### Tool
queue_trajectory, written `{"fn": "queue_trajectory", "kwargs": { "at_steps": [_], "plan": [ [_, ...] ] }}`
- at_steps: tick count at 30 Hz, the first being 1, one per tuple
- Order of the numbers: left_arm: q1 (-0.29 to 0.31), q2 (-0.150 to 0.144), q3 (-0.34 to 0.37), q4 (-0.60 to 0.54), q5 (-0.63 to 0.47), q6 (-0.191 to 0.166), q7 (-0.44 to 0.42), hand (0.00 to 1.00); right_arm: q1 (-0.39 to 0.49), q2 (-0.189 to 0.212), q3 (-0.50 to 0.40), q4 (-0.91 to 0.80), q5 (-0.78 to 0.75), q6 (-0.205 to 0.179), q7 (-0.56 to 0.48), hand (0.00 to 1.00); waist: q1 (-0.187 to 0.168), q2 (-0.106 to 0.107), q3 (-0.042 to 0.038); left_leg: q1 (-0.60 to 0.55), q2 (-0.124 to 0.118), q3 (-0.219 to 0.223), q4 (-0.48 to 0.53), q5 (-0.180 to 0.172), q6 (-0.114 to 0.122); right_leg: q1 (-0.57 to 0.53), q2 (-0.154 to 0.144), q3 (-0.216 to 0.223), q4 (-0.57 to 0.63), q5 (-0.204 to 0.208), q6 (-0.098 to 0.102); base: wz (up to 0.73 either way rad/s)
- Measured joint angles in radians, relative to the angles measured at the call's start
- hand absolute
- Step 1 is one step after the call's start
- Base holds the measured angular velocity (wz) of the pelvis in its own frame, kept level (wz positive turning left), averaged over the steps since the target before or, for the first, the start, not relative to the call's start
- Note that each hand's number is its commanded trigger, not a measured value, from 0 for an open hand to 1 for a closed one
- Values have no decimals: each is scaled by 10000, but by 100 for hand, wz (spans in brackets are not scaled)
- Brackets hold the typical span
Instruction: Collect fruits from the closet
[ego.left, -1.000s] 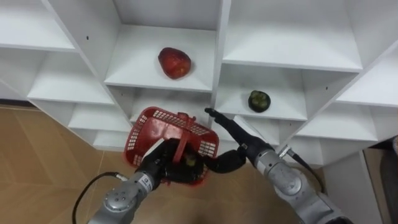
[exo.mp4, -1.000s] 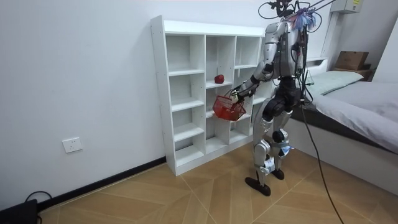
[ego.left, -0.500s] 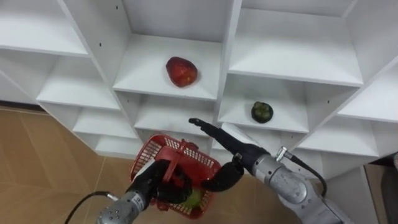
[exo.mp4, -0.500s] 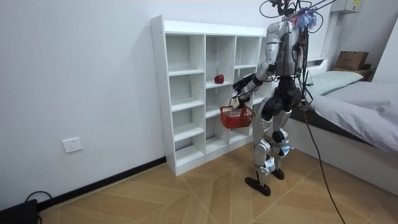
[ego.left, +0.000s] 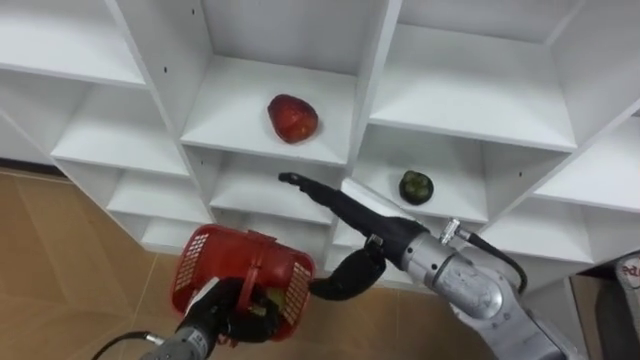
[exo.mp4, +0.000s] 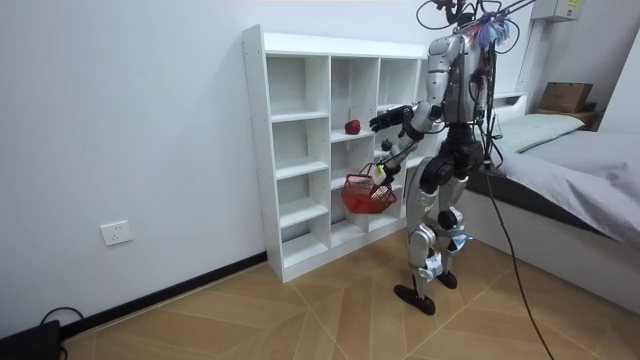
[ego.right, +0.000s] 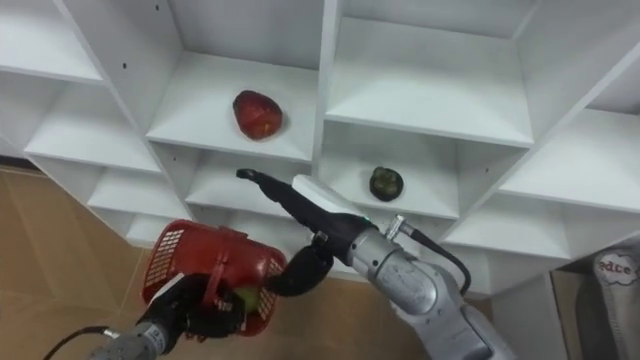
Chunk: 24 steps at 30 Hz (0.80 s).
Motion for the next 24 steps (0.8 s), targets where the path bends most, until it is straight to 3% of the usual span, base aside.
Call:
{"fn": "queue_trajectory", "kwargs": {
  "at_steps": [7,17,24],
  "plan": [
    [26,-48,353,219,94,-10,220,100,-21,40,-331,-1285,116,-69,-78,0,16,-4,-3,131,4,74,-125,30,-14,11,15,62,-17,0,-1,-4],
    [65,-192,394,784,99,-3,210,100,-622,349,-725,-1327,810,-68,-107,0,66,-113,43,275,6,17,-111,27,-17,176,16,47,-37,-1,-3,0],
    [65,-314,318,772,21,-2,404,100,-1040,543,-633,-1317,779,-64,-144,0,315,-220,70,280,7,25,-66,28,-16,208,9,29,5,-2,-5,0]
  ]
}}
